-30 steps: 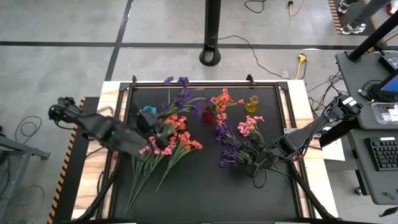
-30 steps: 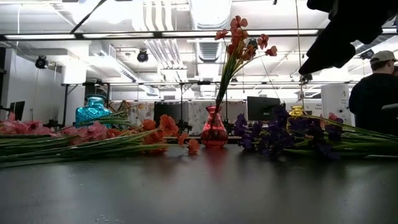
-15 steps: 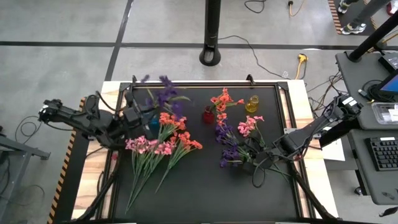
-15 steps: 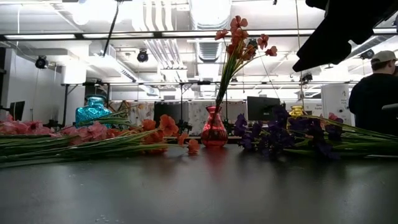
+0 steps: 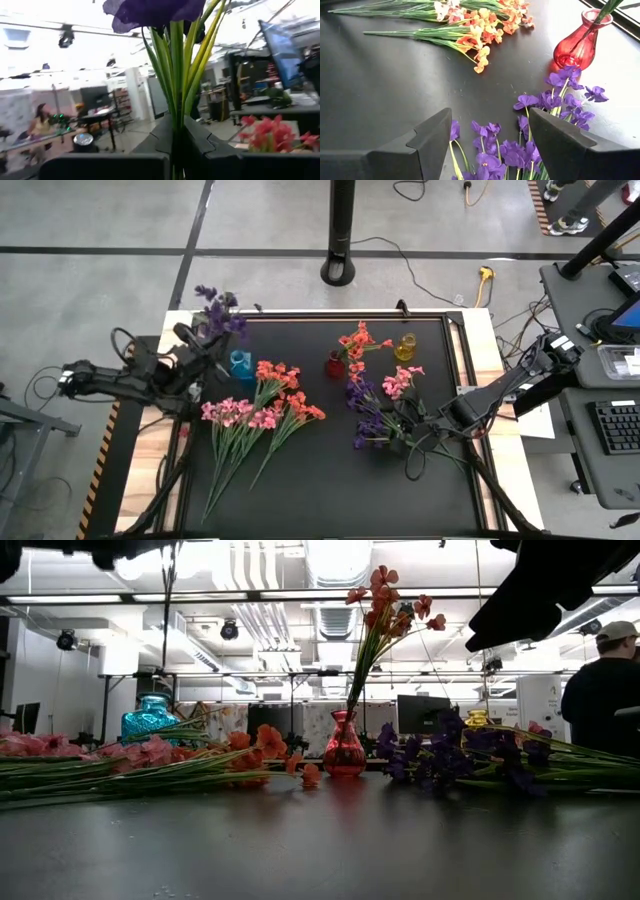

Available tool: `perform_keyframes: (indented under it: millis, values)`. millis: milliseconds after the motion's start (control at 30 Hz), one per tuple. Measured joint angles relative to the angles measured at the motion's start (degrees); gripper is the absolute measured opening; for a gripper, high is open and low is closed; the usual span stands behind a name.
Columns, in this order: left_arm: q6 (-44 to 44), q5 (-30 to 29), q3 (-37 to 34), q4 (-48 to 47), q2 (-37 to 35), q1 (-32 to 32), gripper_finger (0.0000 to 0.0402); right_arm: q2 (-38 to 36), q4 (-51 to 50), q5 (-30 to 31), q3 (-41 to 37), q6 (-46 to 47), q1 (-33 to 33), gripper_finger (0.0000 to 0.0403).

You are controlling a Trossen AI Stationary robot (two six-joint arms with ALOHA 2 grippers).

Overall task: Sort flowers into vase by color
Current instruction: Put the bottom left violet flowers into the blue vase

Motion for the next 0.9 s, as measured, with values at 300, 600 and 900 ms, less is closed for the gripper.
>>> perform_keyframes:
  millis: [300, 600, 900]
  values:
    - [-4.86, -4.91, -5.96, 0.26, -2.97, 6.19, 0.0, 0.0, 0.1, 0.02, 0.0, 0.09, 0.0, 0.026]
    - [-13.57, -4.88, -7.95, -0.45, -2.47, 6.93, 0.0, 0.0, 0.44, 0.0, 0.0, 0.09, 0.0, 0.0264]
    - [-18.38, -7.62, -8.1, -3.2, -0.99, 6.91, 0.0, 0.0, 0.44, -0.02, 0.0, 0.24, 0.02, 0.026]
